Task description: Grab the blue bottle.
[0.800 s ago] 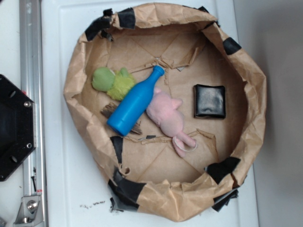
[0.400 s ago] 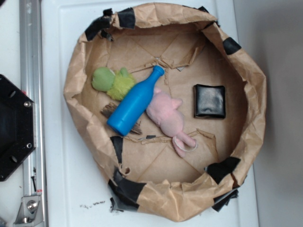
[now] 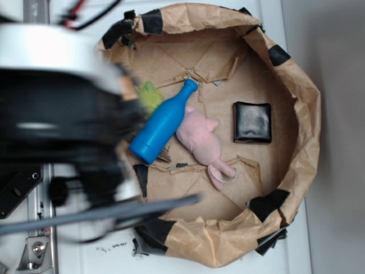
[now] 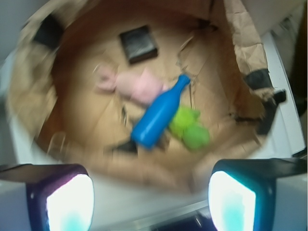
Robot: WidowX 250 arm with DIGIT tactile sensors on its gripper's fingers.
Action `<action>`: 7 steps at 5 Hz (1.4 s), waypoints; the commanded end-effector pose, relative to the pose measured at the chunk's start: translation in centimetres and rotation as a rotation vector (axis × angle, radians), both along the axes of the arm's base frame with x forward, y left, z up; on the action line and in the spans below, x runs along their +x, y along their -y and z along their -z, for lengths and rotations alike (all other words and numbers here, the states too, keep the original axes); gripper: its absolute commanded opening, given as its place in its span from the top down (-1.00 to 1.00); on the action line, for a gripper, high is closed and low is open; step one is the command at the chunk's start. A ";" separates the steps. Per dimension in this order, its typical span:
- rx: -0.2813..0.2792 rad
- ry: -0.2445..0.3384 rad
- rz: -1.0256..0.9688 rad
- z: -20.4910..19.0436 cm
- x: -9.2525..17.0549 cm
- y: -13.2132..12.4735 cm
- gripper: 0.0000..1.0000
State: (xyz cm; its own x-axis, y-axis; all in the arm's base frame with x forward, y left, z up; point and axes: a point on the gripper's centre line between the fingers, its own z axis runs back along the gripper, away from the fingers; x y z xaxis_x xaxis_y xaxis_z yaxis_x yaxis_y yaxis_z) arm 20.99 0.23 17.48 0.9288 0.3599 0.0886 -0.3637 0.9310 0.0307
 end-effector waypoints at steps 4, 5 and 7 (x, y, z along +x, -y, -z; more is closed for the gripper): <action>0.026 -0.306 -0.086 11.7 -2.2 -0.6 1.00; -0.016 -0.198 -0.045 6.9 -0.8 -1.2 1.00; 0.003 -0.027 0.152 0.0 2.7 -2.4 1.00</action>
